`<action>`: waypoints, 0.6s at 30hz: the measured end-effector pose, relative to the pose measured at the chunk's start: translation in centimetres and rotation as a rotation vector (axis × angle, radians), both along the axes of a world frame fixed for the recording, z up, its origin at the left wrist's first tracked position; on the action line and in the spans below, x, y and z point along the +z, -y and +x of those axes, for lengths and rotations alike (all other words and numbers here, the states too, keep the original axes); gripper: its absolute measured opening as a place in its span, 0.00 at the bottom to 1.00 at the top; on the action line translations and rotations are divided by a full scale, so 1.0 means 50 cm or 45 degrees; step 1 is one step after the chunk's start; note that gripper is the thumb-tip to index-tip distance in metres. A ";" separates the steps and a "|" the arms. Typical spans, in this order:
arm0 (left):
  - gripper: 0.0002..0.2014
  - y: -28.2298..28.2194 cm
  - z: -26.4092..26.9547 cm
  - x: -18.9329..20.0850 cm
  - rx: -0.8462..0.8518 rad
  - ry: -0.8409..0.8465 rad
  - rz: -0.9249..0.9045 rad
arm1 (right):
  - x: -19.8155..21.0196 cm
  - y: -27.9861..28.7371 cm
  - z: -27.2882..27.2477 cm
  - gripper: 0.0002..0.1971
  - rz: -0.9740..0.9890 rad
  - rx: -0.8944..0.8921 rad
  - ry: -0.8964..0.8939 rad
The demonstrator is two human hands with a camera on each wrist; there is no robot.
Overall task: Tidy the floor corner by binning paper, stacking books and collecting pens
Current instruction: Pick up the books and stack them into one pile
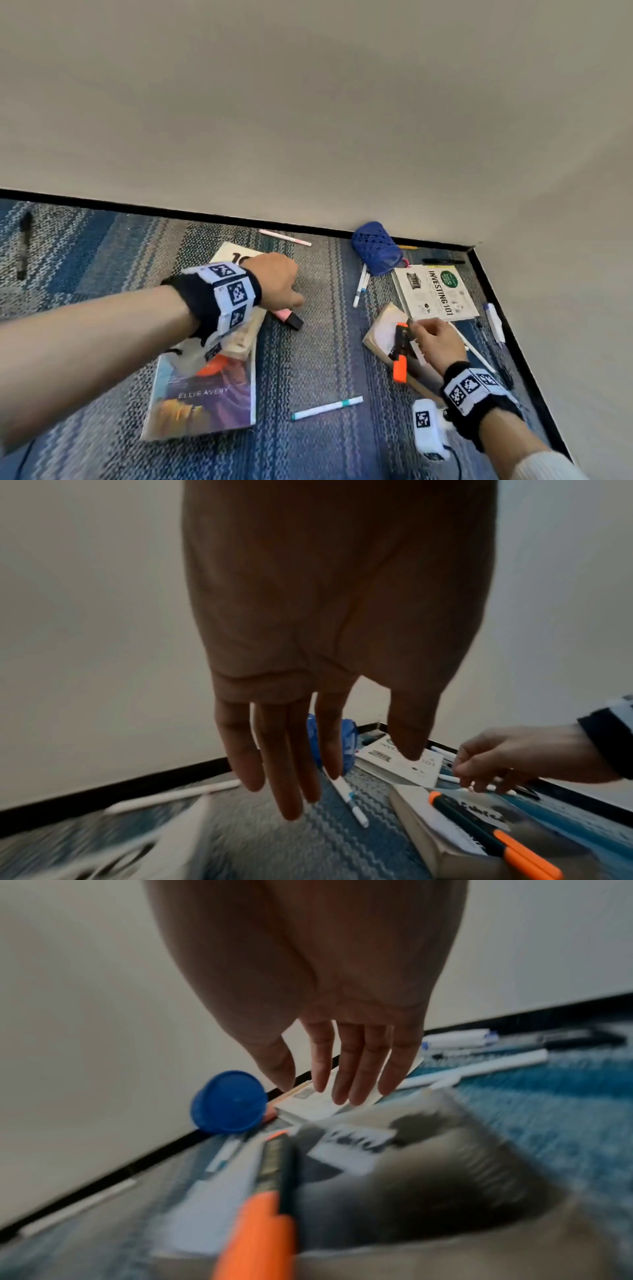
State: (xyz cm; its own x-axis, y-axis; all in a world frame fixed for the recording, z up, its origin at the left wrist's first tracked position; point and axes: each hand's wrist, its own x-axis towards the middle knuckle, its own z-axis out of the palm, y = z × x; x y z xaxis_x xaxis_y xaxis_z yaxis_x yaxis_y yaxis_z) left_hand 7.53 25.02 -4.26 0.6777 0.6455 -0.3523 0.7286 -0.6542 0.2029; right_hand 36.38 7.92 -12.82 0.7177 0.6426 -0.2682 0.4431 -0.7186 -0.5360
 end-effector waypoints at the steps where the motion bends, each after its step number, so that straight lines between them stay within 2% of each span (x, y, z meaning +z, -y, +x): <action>1: 0.23 -0.003 0.046 0.009 -0.077 -0.054 -0.081 | 0.000 0.010 0.027 0.07 -0.039 -0.008 0.033; 4: 0.24 0.015 0.156 0.024 -0.237 -0.171 -0.137 | -0.016 0.026 0.083 0.09 -0.120 0.010 0.177; 8: 0.20 0.066 0.264 -0.012 -0.312 -0.192 -0.163 | -0.068 0.042 0.129 0.16 -0.002 -0.108 0.224; 11: 0.16 0.089 0.311 -0.077 -0.163 -0.117 -0.192 | -0.103 0.057 0.159 0.19 0.080 -0.239 0.208; 13: 0.21 0.099 0.338 -0.126 -0.014 -0.043 -0.265 | -0.113 0.066 0.185 0.20 0.077 -0.267 0.169; 18: 0.23 0.128 0.388 -0.201 0.378 0.120 -0.507 | -0.073 0.063 0.249 0.24 -0.015 -0.190 0.163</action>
State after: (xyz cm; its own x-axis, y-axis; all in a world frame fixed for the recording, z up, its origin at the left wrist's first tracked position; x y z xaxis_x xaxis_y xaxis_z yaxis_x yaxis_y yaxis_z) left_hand 26.94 18.62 -14.31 0.5261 0.6430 -0.5566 0.8379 -0.2799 0.4686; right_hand 48.85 4.74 -16.48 0.8334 0.5240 -0.1753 0.3954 -0.7872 -0.4732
